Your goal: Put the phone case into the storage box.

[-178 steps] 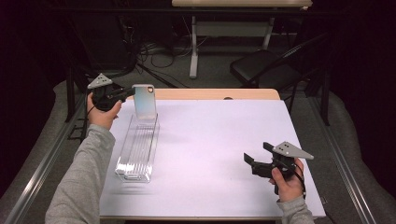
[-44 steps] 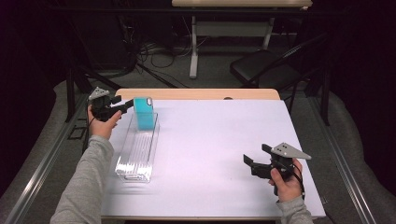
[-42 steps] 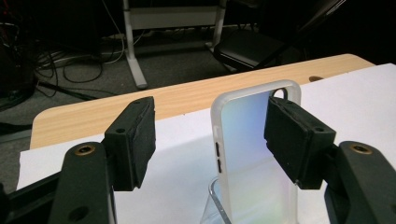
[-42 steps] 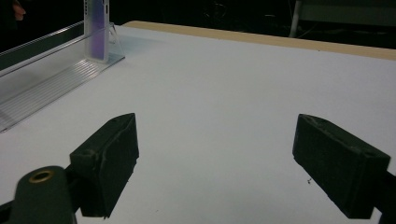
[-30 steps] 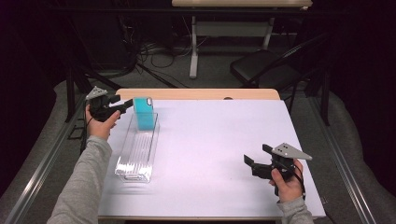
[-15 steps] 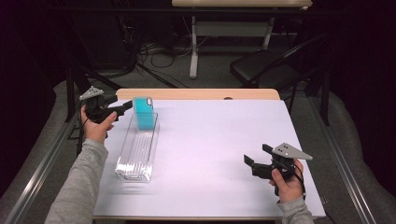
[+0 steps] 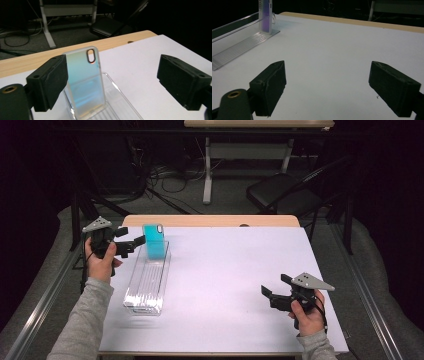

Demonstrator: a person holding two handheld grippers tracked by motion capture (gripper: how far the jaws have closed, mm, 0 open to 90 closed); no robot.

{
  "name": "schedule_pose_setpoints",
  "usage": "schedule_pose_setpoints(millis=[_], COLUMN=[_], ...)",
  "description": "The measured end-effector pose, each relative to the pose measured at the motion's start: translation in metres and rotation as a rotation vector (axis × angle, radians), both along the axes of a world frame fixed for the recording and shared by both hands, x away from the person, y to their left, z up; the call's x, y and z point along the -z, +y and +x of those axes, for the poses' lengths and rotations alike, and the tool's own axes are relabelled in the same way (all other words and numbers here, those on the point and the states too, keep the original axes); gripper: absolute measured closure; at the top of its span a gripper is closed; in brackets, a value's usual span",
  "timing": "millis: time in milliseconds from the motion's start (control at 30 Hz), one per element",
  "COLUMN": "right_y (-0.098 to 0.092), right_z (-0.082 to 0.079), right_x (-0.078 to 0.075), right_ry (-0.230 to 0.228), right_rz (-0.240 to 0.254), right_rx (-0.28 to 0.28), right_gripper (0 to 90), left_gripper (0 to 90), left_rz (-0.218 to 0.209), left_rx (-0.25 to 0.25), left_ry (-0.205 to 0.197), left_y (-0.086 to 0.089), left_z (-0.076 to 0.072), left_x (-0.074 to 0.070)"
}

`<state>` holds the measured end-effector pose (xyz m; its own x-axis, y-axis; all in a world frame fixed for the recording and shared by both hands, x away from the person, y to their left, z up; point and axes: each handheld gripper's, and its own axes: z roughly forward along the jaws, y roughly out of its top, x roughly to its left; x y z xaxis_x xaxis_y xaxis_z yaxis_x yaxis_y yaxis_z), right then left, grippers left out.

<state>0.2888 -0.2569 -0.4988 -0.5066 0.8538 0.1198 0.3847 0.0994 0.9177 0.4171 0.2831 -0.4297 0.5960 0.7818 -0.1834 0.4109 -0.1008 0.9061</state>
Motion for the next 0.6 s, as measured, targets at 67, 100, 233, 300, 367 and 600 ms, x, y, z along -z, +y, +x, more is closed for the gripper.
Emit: schedule_pose_setpoints(millis=[67, 100, 233, 300, 367, 600], right_y=[0.0, 0.001, 0.002, 0.002, 0.001, 0.001], right_z=[0.0, 0.0, 0.0, -0.001, -0.001, -0.002], right_x=[0.0, 0.0, 0.0, 0.0, -0.001, -0.004], right_ry=[0.003, 0.001, 0.005, 0.003, 0.002, -0.001], right_rz=[-0.005, -0.005, 0.002, 0.003, 0.004, 0.017], right_rx=[-0.002, -0.003, -0.006, -0.008, -0.008, -0.012], right_gripper=[13.7, 13.7, 13.7, 13.7, 13.7, 13.6], left_gripper=[8.7, 7.9, 4.6, 3.4, 1.7, 0.7], left_rz=[0.017, 0.03, 0.043, 0.047, 0.052, 0.051], left_rx=[0.008, 0.013, 0.039, 0.041, 0.047, 0.075], left_ry=[-0.004, -0.006, -0.012, -0.014, -0.01, -0.022], left_y=[-0.002, -0.003, -0.006, -0.008, -0.01, -0.017], left_z=[-0.005, -0.007, -0.014, -0.018, -0.021, -0.036], left_x=[-0.001, -0.001, -0.001, 0.0, 0.002, 0.004])
